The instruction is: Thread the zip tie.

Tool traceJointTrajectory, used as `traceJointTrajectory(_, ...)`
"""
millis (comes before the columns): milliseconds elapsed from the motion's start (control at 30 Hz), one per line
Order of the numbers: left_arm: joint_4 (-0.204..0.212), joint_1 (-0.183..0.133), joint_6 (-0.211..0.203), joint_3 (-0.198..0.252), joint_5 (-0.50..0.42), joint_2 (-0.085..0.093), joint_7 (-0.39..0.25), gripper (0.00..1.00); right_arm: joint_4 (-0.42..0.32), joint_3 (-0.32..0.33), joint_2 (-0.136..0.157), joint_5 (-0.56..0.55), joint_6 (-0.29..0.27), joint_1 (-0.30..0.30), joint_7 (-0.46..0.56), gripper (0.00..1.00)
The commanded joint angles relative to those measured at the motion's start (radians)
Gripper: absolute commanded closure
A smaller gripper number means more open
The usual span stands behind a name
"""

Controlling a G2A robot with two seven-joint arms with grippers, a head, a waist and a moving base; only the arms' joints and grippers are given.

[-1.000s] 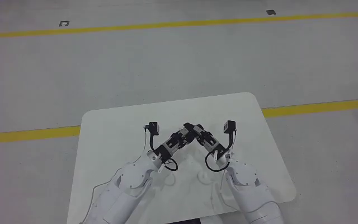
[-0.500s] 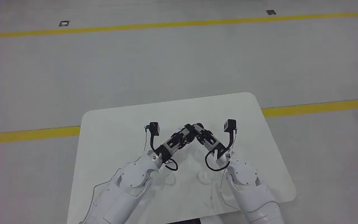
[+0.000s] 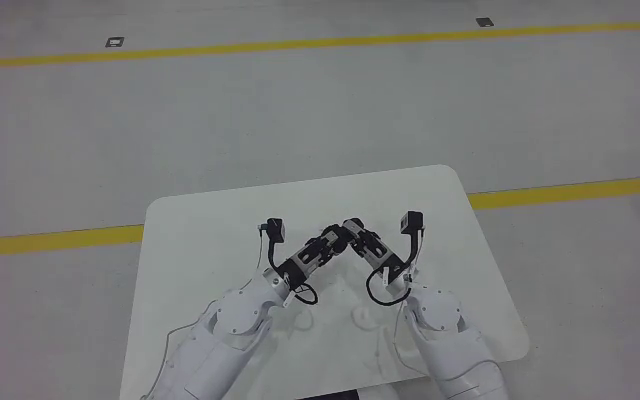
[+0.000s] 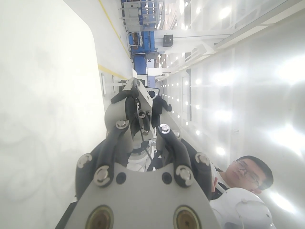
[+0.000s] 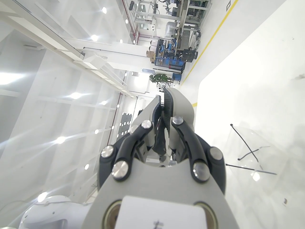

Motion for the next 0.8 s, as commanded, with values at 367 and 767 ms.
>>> traceJointTrajectory(367,-0.003,0.003,-0.001,0.002,0.0,0.002,0.002,0.88,-0.017,0.004,-0.001,-0.004,0.0,-0.01,0.008,1.0)
traceJointTrajectory(767,-0.015,0.013,0.001,0.006,0.007,0.005,0.009,1.0,-0.032,0.006,-0.002,-0.007,0.0,-0.023,0.012,1.0)
